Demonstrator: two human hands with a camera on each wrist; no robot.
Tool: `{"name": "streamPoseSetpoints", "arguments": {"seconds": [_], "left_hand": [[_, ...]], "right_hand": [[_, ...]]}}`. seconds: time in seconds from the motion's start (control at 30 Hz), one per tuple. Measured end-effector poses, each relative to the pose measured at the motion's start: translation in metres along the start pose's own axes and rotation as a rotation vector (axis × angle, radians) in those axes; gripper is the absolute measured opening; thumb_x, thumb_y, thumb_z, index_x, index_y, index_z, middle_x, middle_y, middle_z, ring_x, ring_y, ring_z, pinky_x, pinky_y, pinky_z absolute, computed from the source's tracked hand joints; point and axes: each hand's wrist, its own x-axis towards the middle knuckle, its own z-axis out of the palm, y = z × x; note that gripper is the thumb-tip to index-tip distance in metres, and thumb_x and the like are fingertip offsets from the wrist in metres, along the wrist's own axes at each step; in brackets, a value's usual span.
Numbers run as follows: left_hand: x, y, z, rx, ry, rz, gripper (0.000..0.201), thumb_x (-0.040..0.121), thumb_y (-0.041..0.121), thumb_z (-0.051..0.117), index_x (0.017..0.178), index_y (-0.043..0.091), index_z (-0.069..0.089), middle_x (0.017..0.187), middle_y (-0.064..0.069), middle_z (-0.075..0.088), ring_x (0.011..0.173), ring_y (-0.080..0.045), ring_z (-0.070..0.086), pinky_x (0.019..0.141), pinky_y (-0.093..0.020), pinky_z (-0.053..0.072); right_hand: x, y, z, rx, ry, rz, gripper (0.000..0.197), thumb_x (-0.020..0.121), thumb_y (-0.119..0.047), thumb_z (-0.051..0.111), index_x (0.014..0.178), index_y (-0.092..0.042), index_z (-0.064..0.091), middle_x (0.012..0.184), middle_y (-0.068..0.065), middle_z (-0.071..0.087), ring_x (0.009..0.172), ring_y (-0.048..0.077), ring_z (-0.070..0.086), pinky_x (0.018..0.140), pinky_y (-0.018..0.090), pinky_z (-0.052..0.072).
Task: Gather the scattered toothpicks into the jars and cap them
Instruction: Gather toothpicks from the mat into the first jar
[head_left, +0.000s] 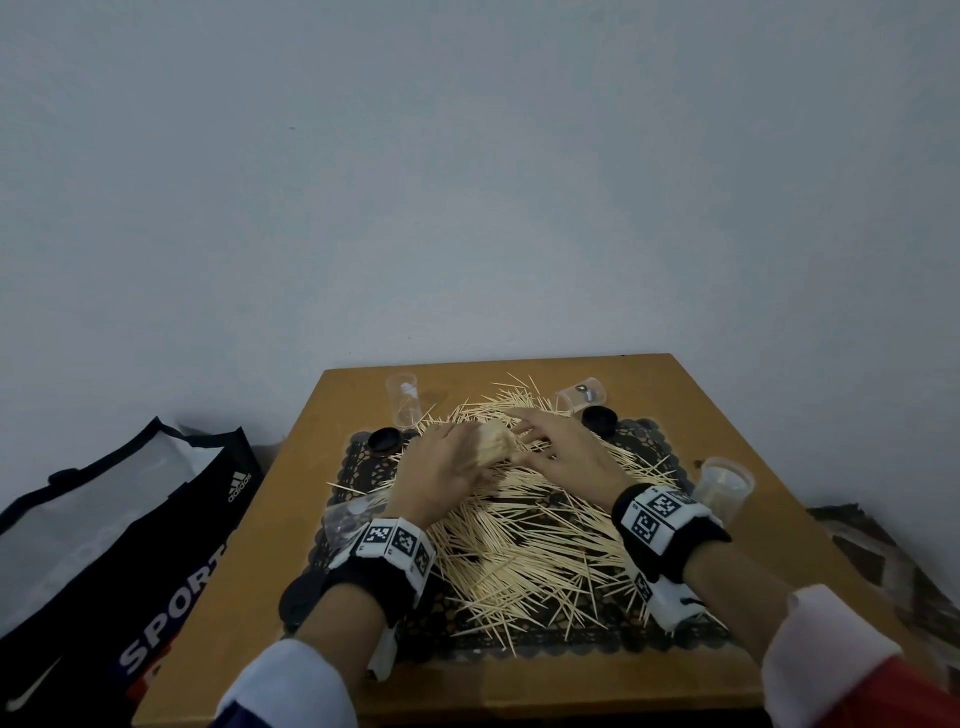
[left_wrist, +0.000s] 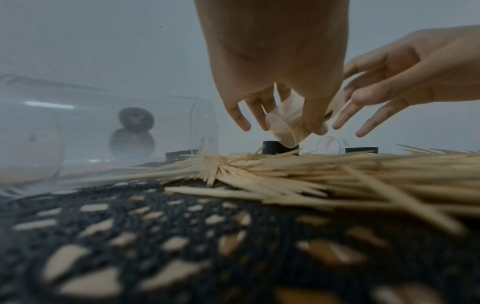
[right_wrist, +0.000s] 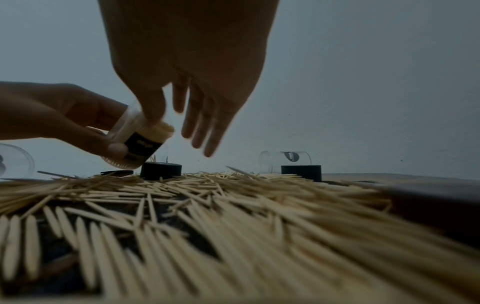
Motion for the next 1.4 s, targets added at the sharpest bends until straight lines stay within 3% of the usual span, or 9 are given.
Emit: {"name": "streamPoseSetpoints", "arguments": {"seconds": [0.13, 0.23, 0.37, 0.47, 0.77, 0.93, 1.13, 1.33, 1.4], "left_hand": [[0.001, 0.002, -0.005, 0.013, 0.000, -0.097, 0.060, 0.087, 0.048, 0.067, 0.132, 0.011, 0.052, 0.119, -0.007, 0.063, 0.104, -0.022, 0.056, 0.086, -0.031, 0.044], [0.001, 0.002, -0.006, 0.020, -0.024, -0.126, 0.062, 0.087, 0.052, 0.064, 0.132, 0.011, 0.050, 0.122, -0.006, 0.062, 0.107, -0.021, 0.056, 0.088, -0.032, 0.044], [0.000, 0.006, -0.008, 0.007, -0.052, -0.129, 0.063, 0.087, 0.051, 0.064, 0.134, 0.011, 0.049, 0.124, -0.006, 0.059, 0.111, -0.020, 0.053, 0.089, -0.029, 0.040], [0.000, 0.009, -0.010, 0.004, -0.066, -0.142, 0.063, 0.088, 0.051, 0.063, 0.136, 0.012, 0.047, 0.127, -0.005, 0.058, 0.113, -0.019, 0.052, 0.092, -0.028, 0.040], [-0.001, 0.012, -0.014, 0.048, -0.041, -0.160, 0.057, 0.089, 0.048, 0.064, 0.132, 0.013, 0.051, 0.119, -0.003, 0.061, 0.098, -0.015, 0.054, 0.081, -0.023, 0.040], [-0.002, 0.012, -0.017, 0.089, 0.047, -0.210, 0.051, 0.087, 0.036, 0.069, 0.131, 0.015, 0.052, 0.129, -0.005, 0.056, 0.107, -0.022, 0.056, 0.083, -0.032, 0.044], [-0.001, 0.010, -0.014, 0.066, 0.007, -0.193, 0.058, 0.084, 0.034, 0.072, 0.135, 0.018, 0.049, 0.128, -0.002, 0.057, 0.111, -0.021, 0.053, 0.088, -0.035, 0.046], [-0.001, 0.011, -0.014, 0.051, -0.032, -0.138, 0.053, 0.088, 0.036, 0.068, 0.133, 0.016, 0.050, 0.122, -0.002, 0.061, 0.104, -0.018, 0.055, 0.082, -0.025, 0.042], [-0.002, 0.014, -0.014, 0.037, -0.058, -0.127, 0.056, 0.088, 0.038, 0.067, 0.136, 0.015, 0.048, 0.126, -0.003, 0.059, 0.110, -0.019, 0.053, 0.089, -0.029, 0.043]], "right_hand": [[-0.003, 0.006, -0.001, -0.291, -0.249, 0.081, 0.064, 0.087, -0.047, 0.065, 0.143, -0.023, 0.043, 0.136, -0.004, 0.052, 0.127, 0.015, 0.046, 0.102, 0.038, 0.042], [-0.003, 0.004, 0.002, -0.405, -0.394, 0.051, 0.069, 0.082, -0.053, 0.067, 0.139, -0.020, 0.049, 0.130, -0.002, 0.053, 0.119, 0.015, 0.046, 0.095, 0.033, 0.041], [-0.001, 0.003, 0.002, -0.373, -0.277, 0.059, 0.034, 0.084, -0.032, 0.073, 0.115, -0.020, 0.067, 0.108, -0.005, 0.067, 0.097, 0.010, 0.059, 0.078, 0.024, 0.046], [-0.002, 0.002, 0.001, -0.405, -0.234, 0.114, 0.025, 0.084, -0.025, 0.073, 0.109, -0.021, 0.068, 0.092, -0.007, 0.069, 0.081, 0.008, 0.061, 0.063, 0.019, 0.040], [-0.004, 0.000, -0.002, -0.463, -0.041, 0.162, 0.017, 0.088, -0.034, 0.068, 0.092, -0.019, 0.075, 0.087, -0.004, 0.071, 0.080, 0.012, 0.063, 0.086, 0.031, 0.048], [-0.001, 0.001, -0.007, -0.429, 0.132, 0.167, 0.020, 0.093, -0.032, 0.061, 0.094, -0.017, 0.074, 0.079, -0.004, 0.067, 0.069, 0.010, 0.054, 0.058, 0.020, 0.033], [-0.004, -0.002, -0.011, -0.340, 0.336, 0.049, 0.023, 0.093, -0.032, 0.062, 0.091, -0.013, 0.076, 0.079, -0.001, 0.072, 0.067, 0.010, 0.058, 0.064, 0.027, 0.047], [-0.005, -0.005, -0.010, -0.266, 0.420, -0.075, 0.020, 0.090, -0.029, 0.065, 0.093, -0.012, 0.076, 0.082, -0.001, 0.073, 0.070, 0.005, 0.056, 0.062, 0.021, 0.040], [-0.005, -0.004, -0.010, -0.253, 0.395, -0.074, 0.021, 0.089, -0.029, 0.066, 0.094, -0.012, 0.077, 0.085, 0.000, 0.074, 0.073, 0.011, 0.063, 0.064, 0.020, 0.041]]}}
